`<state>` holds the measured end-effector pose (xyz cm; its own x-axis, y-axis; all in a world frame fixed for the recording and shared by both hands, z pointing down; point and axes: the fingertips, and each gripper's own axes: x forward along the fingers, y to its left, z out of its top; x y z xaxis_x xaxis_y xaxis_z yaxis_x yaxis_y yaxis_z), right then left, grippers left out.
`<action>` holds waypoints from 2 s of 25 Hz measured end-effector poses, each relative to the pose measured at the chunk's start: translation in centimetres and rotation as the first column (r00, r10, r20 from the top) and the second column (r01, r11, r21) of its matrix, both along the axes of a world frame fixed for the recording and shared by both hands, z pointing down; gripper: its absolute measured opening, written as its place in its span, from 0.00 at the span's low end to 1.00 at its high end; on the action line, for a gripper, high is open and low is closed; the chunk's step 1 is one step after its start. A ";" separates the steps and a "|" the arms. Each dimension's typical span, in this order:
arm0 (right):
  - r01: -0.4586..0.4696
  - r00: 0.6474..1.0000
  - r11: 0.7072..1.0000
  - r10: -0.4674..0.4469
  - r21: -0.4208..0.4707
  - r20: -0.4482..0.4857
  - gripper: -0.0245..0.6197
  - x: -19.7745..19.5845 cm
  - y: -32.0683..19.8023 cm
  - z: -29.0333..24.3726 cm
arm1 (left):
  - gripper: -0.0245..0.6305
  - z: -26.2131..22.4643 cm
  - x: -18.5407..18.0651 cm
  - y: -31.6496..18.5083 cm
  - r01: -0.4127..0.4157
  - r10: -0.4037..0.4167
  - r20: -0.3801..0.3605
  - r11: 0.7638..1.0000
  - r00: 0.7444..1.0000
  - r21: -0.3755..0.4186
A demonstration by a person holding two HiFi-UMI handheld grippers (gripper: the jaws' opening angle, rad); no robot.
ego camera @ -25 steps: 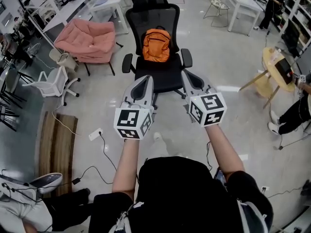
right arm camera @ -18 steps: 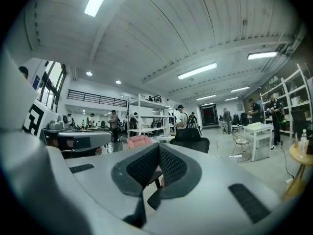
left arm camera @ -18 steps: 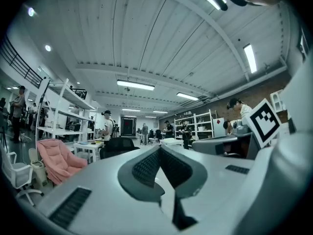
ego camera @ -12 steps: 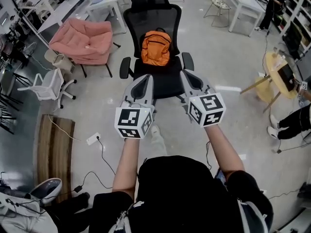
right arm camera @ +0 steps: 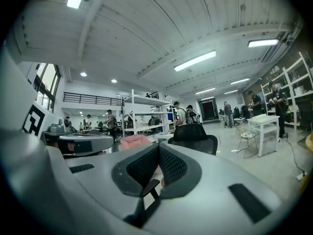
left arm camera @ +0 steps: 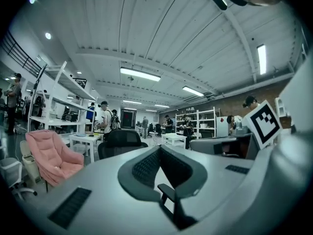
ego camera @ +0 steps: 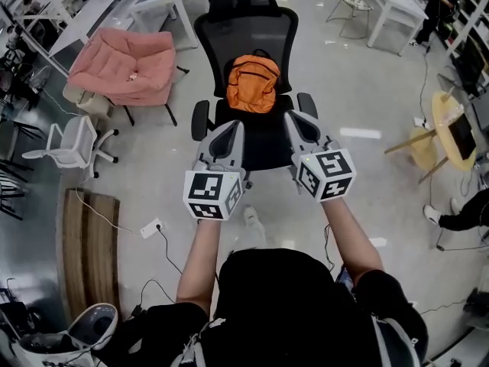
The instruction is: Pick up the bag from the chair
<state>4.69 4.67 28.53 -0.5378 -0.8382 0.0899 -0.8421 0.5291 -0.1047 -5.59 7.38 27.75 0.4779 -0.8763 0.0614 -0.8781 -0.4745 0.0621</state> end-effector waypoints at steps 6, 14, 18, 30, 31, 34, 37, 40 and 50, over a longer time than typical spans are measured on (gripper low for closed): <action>-0.014 1.000 0.999 0.013 -0.038 -0.021 0.04 -3.7 -7.1 0.7 | 0.05 0.7 -3.5 -7.3 -0.022 0.022 -0.016 0.999 1.000 -0.037; -0.033 0.998 0.997 0.030 -0.065 -0.051 0.04 -8.2 -13.7 1.2 | 0.05 1.9 -7.2 -13.7 -0.056 0.052 -0.050 0.996 0.997 -0.071; -0.041 0.997 0.997 0.037 -0.070 -0.064 0.04 -9.9 -15.8 1.8 | 0.05 2.8 -8.4 -15.6 -0.080 0.076 -0.046 0.994 0.996 -0.081; -0.046 0.997 0.991 0.038 -0.128 -0.071 0.04 -10.3 -21.4 4.8 | 0.05 5.0 -8.8 -20.9 -0.096 0.091 -0.048 0.989 0.995 -0.110; -0.043 0.997 0.990 0.034 -0.132 -0.068 0.04 -10.2 -22.0 5.1 | 0.05 5.3 -8.7 -21.5 -0.093 0.088 -0.045 0.989 0.995 -0.114; -0.031 0.998 0.989 0.022 -0.143 -0.063 0.04 -9.7 -23.7 6.1 | 0.05 6.0 -8.2 -23.0 -0.081 0.076 -0.040 0.989 0.996 -0.122; -0.025 0.998 0.988 0.015 -0.153 -0.060 0.04 -9.1 -25.6 7.2 | 0.05 7.0 -7.7 -24.7 -0.070 0.066 -0.032 0.988 0.997 -0.136; -0.023 0.998 0.984 0.013 -0.176 -0.055 0.04 -8.4 -28.0 8.3 | 0.05 8.3 -7.2 -26.9 -0.062 0.061 -0.015 0.985 0.998 -0.162; -0.009 0.998 0.965 -0.007 -0.262 -0.060 0.04 -5.2 -35.1 13.2 | 0.05 13.1 -3.6 -34.1 -0.071 0.071 -0.007 0.974 0.997 -0.217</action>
